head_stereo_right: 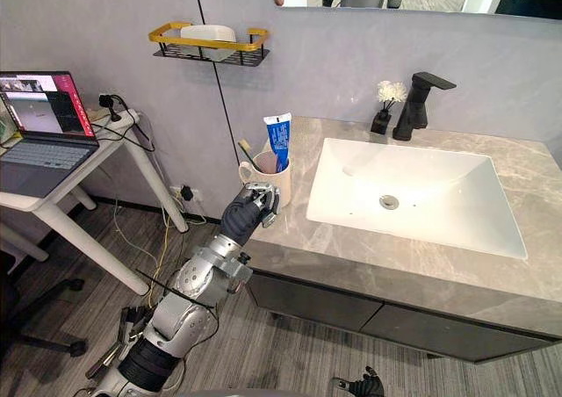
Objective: Organize washtable
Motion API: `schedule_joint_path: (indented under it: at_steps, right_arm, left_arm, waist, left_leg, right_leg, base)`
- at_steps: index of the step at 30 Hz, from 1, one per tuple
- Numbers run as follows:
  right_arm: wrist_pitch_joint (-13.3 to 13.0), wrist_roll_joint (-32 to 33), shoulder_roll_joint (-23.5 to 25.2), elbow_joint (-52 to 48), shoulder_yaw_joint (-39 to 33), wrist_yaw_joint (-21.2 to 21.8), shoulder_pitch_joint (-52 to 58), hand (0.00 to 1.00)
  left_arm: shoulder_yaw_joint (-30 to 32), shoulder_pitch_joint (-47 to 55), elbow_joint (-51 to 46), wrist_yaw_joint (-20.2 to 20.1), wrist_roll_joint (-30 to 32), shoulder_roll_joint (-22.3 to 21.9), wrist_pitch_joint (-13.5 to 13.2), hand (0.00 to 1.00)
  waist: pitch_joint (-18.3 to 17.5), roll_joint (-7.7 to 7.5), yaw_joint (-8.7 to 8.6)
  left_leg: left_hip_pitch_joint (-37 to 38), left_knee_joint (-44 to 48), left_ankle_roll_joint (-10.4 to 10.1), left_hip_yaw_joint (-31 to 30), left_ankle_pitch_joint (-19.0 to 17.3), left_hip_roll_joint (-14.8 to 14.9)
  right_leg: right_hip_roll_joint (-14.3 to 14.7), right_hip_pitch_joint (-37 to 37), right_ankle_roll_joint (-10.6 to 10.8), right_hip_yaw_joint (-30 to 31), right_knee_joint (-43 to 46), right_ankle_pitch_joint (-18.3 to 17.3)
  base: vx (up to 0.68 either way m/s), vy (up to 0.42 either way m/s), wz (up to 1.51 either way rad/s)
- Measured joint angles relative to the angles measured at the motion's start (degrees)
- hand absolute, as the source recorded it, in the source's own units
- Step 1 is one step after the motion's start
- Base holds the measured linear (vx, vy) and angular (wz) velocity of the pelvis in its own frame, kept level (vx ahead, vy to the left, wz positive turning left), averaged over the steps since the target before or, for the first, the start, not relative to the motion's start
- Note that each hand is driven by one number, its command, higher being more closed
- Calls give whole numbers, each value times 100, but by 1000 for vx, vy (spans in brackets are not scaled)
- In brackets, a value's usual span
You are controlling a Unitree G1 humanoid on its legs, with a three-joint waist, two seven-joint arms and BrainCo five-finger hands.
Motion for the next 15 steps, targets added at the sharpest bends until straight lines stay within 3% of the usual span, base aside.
schedule_joint_path:
  at_steps: [15]
  right_arm:
    - [-76, -43, -125, -125, 672, 3, -83, 0]
  left_arm:
    - [749, 114, 1127, 369, 868, 64, 36, 100]
  waist:
    - [168, -93, -175]
  left_leg:
    - [101, -226, -76, 290, -32, 147]
  right_leg:
    - [208, -256, -44, 396, -53, 37]
  base:
    - [1, -26, -16]
